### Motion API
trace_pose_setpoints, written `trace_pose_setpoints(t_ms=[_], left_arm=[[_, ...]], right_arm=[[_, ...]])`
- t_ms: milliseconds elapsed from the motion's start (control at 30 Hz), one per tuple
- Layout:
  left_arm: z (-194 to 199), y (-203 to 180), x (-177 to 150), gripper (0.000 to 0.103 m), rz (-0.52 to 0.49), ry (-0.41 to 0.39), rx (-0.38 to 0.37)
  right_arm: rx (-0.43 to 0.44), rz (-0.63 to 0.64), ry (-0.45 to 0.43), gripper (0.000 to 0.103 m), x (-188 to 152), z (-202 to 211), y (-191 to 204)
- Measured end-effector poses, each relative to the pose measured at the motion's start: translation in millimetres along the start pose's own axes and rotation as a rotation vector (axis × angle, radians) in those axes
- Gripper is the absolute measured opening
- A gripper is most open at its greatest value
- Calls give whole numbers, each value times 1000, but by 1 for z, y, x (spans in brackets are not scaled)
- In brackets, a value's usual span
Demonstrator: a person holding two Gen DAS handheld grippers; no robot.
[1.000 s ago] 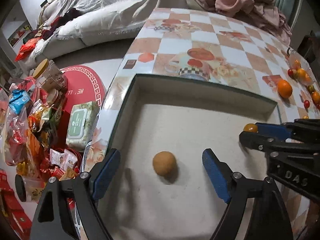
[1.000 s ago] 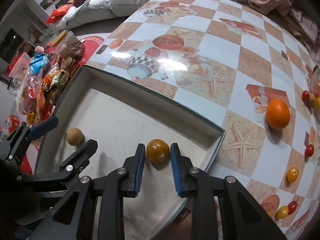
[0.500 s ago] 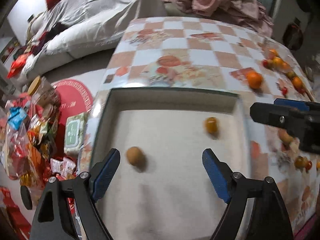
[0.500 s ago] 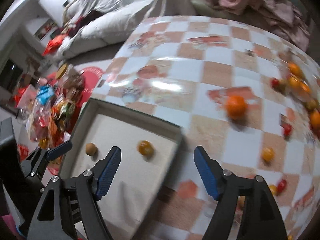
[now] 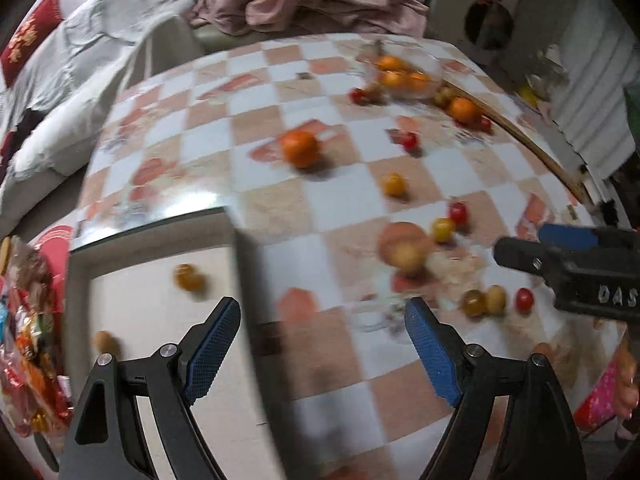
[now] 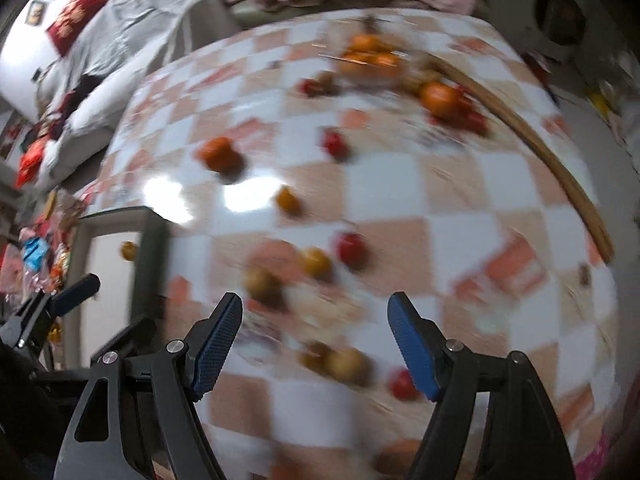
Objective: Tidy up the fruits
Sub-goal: 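Grasp another brown fruit with the left gripper while the right gripper grasps a yellow cherry tomato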
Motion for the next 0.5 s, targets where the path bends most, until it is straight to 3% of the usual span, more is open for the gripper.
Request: trace_pose_setpoints(t_ms=[267,500], left_arm=[[-29,-36,11,85,-7,24,-9],[-55,-50,19,85,-27,45,39]], right_arm=[[-133,-117,20,78,-47,16,-86],[-177,-188,38,78,-76,15,-124]])
Point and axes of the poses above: each gripper's, at about its wrist camera, not at the fingertips, and z roughly against the way its jaws point, y to its left, x to its top, the point moved 3 cm from there along -z, roughly the way its jaws point, and after that the axes turned 5 degrees about x, right-handed, at the moved point
